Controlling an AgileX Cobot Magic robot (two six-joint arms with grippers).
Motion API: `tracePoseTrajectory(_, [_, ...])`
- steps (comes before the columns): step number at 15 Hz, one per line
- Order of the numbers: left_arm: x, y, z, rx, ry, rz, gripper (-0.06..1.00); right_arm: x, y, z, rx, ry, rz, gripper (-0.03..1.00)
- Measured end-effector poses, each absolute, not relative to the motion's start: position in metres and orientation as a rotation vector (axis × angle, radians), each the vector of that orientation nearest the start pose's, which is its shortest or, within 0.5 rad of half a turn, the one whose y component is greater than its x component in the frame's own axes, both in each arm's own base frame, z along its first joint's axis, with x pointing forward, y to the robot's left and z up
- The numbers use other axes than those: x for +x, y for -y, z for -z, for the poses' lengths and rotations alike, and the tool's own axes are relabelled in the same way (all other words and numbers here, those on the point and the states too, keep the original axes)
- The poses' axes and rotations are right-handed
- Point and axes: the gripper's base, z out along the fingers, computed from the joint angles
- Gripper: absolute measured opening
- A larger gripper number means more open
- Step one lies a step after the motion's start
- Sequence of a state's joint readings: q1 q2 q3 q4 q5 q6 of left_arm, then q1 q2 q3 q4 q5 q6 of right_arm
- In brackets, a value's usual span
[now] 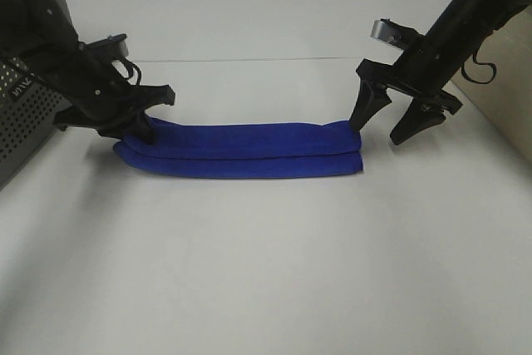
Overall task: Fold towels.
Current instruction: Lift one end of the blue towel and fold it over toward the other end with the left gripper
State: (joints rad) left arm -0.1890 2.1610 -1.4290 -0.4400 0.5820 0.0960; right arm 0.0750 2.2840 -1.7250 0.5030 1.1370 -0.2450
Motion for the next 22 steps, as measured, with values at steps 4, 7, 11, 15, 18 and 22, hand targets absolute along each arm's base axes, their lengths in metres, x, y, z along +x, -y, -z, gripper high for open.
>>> tracePoseTrajectory(4, [0.429,0.083,-0.195,-0.021,-2.801,0.363,0.08,0.443,-0.073,-0.135,-0.153,-3.069,-0.713,0.75])
tracePoseTrajectory(7, [0.433,0.095,-0.244,-0.010,-2.768,0.436,0.08,0.443,-0.073,-0.135,-0.153,-3.069,-0.713,0.75])
tracePoseTrajectory(11, [0.424,0.146,-0.257,0.046,-2.753,0.637,0.08,0.442,-0.074,-0.135,-0.153,-3.073,-0.718,0.75])
tracePoseTrajectory(15, [0.422,0.203,-0.215,0.041,-2.794,0.689,0.08,0.441,-0.076,-0.136,-0.141,-3.075,-0.759,0.75])
tracePoseTrajectory(18, [0.423,0.233,-0.178,-0.012,-2.800,0.723,0.08,0.442,-0.077,-0.137,-0.124,-3.065,-0.792,0.75])
tracePoseTrajectory(22, [0.424,0.239,-0.154,-0.088,-2.844,0.731,0.19,0.442,-0.078,-0.138,-0.121,-3.063,-0.799,0.75])
